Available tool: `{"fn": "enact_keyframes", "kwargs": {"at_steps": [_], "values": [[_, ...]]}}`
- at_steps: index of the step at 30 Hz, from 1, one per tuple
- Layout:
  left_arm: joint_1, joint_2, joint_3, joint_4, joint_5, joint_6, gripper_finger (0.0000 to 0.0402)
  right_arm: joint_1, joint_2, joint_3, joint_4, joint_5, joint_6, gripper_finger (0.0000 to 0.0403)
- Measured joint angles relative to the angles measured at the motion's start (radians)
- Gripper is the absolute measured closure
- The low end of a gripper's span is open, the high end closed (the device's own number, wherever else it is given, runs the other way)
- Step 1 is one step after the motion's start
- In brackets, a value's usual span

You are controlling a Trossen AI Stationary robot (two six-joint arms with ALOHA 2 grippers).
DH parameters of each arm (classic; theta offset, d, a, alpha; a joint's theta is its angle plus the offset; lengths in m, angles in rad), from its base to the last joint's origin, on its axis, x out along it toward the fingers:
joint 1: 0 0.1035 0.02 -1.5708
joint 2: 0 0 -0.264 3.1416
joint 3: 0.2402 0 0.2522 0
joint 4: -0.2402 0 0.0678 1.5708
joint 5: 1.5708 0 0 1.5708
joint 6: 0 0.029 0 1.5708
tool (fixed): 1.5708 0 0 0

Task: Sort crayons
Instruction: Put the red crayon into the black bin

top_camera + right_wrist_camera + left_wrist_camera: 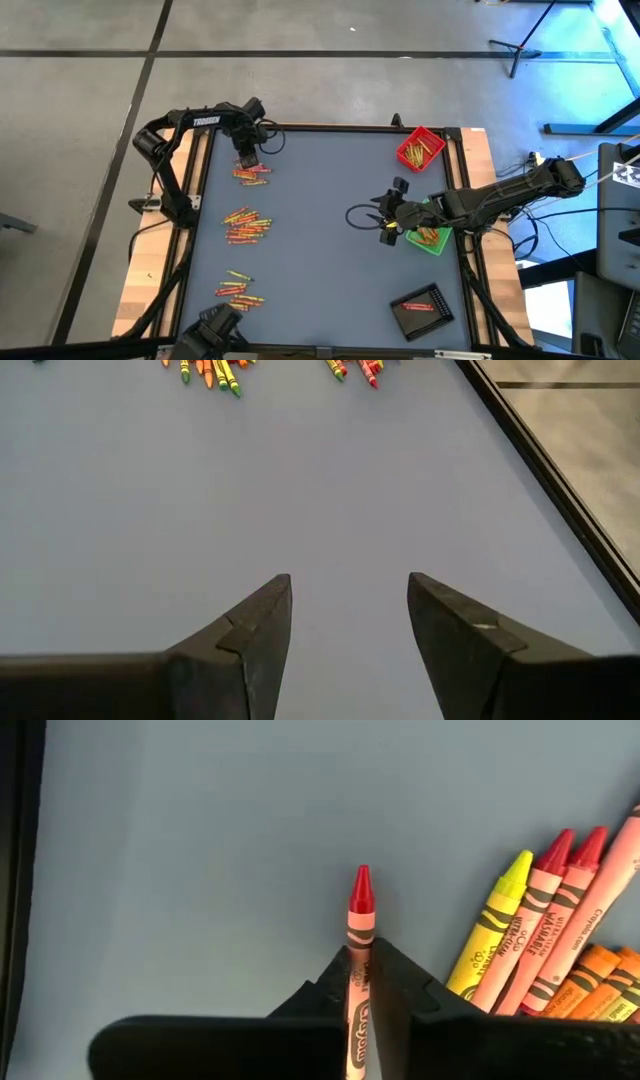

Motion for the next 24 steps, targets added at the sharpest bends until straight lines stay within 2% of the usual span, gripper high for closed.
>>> {"fn": "enact_keyframes", "kwargs": {"at_steps": [6,10,16,20,24], "values": [[-0.019,0.0,0.008,-0.001,-0.045,0.001,0.0397,0.0,0.0,0.0,0.0,0.0,0.0,0.0205],[-0.045,-0.012,0.037,-0.001,-0.128,0.0,0.0399,0.0,0.0,0.0,0.0,0.0,0.0,0.0205],[-0.11,-0.117,0.048,0.062,-0.201,0.031,0.04,0.0,0.0,0.0,0.0,0.027,0.073,0.0205],[-0.159,-0.224,0.048,0.128,-0.194,0.029,0.0401,-0.003,0.0,0.0,-0.033,0.047,0.171,0.0205],[-0.224,-0.323,0.048,0.207,-0.095,0.01,0.0401,-0.023,0.016,0.001,-0.043,0.058,0.208,0.0205]]}}
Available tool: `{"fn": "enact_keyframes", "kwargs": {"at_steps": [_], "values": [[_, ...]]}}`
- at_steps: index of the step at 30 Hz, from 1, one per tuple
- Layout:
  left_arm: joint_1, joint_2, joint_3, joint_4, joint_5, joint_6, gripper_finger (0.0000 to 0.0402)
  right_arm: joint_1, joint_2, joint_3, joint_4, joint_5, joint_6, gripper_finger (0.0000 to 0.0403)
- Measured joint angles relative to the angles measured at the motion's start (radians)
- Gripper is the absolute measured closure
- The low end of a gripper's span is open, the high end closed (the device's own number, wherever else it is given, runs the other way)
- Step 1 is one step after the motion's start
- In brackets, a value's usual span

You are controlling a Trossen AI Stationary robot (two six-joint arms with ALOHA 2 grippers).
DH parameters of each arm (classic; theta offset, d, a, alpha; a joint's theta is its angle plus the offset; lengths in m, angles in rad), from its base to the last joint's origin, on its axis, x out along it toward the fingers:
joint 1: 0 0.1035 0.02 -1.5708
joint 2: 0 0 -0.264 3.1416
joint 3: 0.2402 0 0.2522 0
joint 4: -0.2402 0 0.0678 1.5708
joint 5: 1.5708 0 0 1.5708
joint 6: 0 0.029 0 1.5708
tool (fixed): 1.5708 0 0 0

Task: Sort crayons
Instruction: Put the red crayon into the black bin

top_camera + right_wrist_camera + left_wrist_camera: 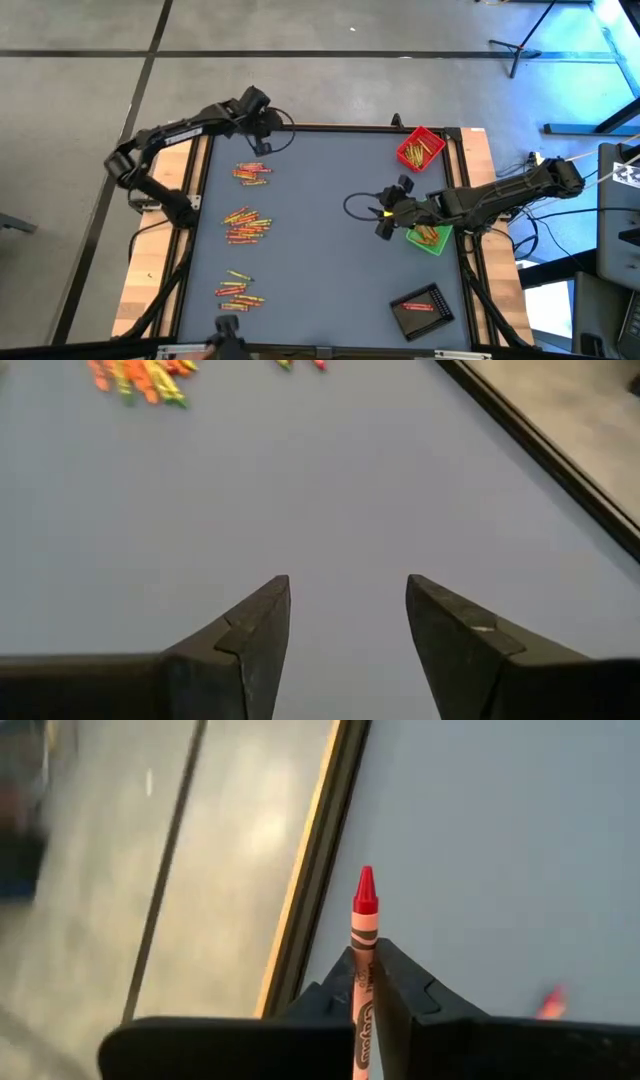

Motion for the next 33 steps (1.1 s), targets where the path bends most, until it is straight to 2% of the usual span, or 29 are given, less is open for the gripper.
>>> {"fn": "enact_keyframes", "kwargs": {"at_steps": [4,12,15,24,28,33], "values": [[-0.078,-0.059,0.0,0.098,0.14,-0.028,0.0401,-0.008,0.05,0.0,0.015,0.044,-0.016,0.0205],[-0.264,-0.06,0.0,0.266,0.31,-0.046,0.0401,-0.072,0.154,0.0,0.157,0.048,-0.132,0.0204],[-0.328,-0.058,-0.042,0.384,0.38,-0.045,0.0401,-0.098,0.179,0.0,0.225,0.047,-0.191,0.0198],[-0.449,-0.058,-0.294,0.907,0.391,-0.133,0.0401,-0.122,0.194,0.0,0.452,-0.008,-0.435,0.0199],[-0.493,-0.057,-0.395,1.141,0.391,-0.179,0.0401,-0.122,0.194,0.0,0.578,-0.082,-0.516,0.02],[-0.541,-0.057,-0.439,1.262,0.387,-0.2,0.0401,-0.122,0.194,0.0,0.681,-0.15,-0.58,0.0201]]}}
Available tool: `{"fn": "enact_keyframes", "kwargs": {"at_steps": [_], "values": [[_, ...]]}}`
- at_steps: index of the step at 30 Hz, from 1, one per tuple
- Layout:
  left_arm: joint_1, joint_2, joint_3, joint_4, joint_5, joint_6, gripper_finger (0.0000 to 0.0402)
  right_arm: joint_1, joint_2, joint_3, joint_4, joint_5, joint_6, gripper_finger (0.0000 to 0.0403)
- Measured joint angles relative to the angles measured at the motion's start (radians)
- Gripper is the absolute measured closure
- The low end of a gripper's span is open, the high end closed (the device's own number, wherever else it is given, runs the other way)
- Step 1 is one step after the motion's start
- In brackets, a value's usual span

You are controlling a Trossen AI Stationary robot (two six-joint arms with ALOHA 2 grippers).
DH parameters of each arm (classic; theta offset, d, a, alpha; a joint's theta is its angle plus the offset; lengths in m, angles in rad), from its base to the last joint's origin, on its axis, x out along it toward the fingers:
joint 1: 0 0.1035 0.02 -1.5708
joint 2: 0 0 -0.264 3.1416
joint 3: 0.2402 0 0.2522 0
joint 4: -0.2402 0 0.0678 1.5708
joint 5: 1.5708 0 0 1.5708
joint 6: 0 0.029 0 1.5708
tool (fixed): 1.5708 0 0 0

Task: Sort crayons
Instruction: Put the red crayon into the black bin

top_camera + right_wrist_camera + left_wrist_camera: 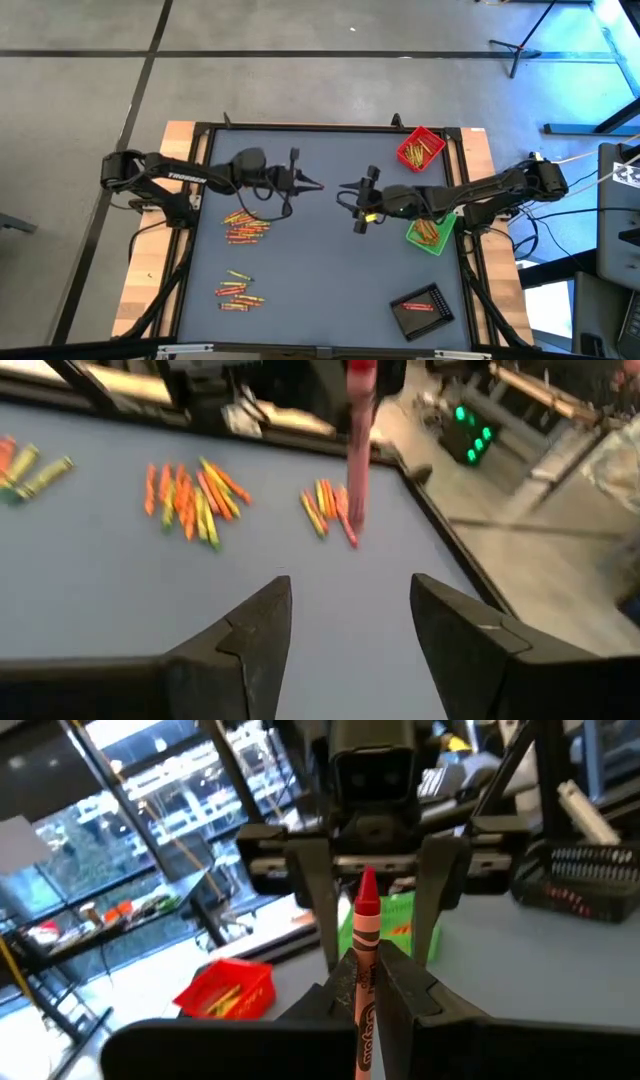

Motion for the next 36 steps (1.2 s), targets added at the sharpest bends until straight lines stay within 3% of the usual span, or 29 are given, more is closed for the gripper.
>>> {"fn": "enact_keyframes", "kwargs": {"at_steps": [7,14,17,22,24,26,30,36], "values": [[-0.063,0.067,0.0,0.167,0.0,-0.004,0.0401,0.0,0.068,0.0,0.205,-0.096,-0.088,0.0201],[-0.098,0.106,0.0,0.211,-0.006,0.001,0.0401,0.0,0.13,0.0,0.347,-0.101,-0.149,0.0209],[-0.104,0.106,0.0,0.211,-0.008,-0.001,0.0401,0.0,0.138,0.0,0.353,-0.102,-0.162,0.0251],[-0.111,0.106,0.0,0.217,-0.011,-0.001,0.0401,0.0,0.138,0.0,0.351,-0.136,-0.173,0.037],[-0.111,0.106,0.0,0.217,-0.011,-0.001,0.0401,0.001,0.138,0.0,0.349,-0.139,-0.194,0.0388],[-0.111,0.106,0.0,0.218,-0.011,-0.019,0.04,0.0,0.138,0.0,0.345,-0.139,-0.196,0.0377],[-0.111,0.106,0.0,0.219,-0.01,-0.033,0.0364,0.002,0.135,0.0,0.338,-0.118,-0.205,0.0355],[-0.112,0.082,0.001,0.134,-0.008,-0.078,0.0286,0.016,0.072,0.029,0.132,-0.07,-0.191,0.0388]]}}
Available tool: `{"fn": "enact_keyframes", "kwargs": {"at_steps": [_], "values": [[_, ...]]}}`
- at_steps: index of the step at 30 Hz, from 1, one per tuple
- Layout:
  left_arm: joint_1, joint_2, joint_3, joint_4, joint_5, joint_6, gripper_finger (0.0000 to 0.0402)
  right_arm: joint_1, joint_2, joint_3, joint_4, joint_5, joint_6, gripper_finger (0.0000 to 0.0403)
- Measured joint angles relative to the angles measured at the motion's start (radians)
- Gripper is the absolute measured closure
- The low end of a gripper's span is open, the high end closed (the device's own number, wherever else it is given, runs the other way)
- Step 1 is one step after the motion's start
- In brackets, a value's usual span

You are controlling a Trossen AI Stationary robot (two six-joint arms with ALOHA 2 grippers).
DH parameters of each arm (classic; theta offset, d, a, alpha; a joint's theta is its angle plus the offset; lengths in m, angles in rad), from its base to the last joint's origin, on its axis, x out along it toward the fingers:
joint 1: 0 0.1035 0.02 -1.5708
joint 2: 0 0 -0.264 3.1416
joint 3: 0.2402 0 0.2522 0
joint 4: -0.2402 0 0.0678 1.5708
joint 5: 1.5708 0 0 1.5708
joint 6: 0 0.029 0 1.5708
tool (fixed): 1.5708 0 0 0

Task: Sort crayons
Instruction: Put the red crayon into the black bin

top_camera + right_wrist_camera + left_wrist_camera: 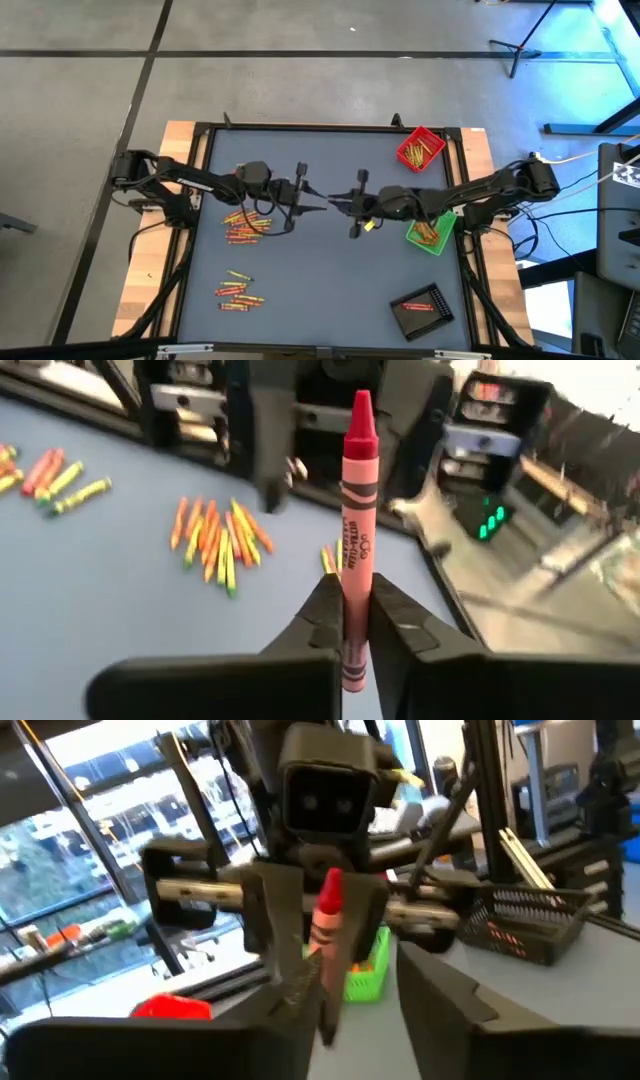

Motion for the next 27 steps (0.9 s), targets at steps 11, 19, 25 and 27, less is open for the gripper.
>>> {"fn": "enact_keyframes", "kwargs": {"at_steps": [11,19,25,27], "values": [[0.0,-0.091,0.0,-0.191,-0.169,0.006,0.0263,0.184,-0.087,0.257,-0.852,0.078,0.4,0.0361],[-0.003,-0.091,0.0,-0.198,-0.199,0.006,0.0263,0.367,-0.087,0.292,-1.133,-0.103,0.794,0.038],[-0.031,-0.091,0.0,-0.211,-0.2,0.005,0.0263,0.532,-0.083,0.278,-1.148,-0.127,1.124,0.0368],[-0.047,-0.09,0.0,-0.221,-0.2,0.005,0.0263,0.589,-0.083,0.266,-1.147,-0.125,1.233,0.0369]]}}
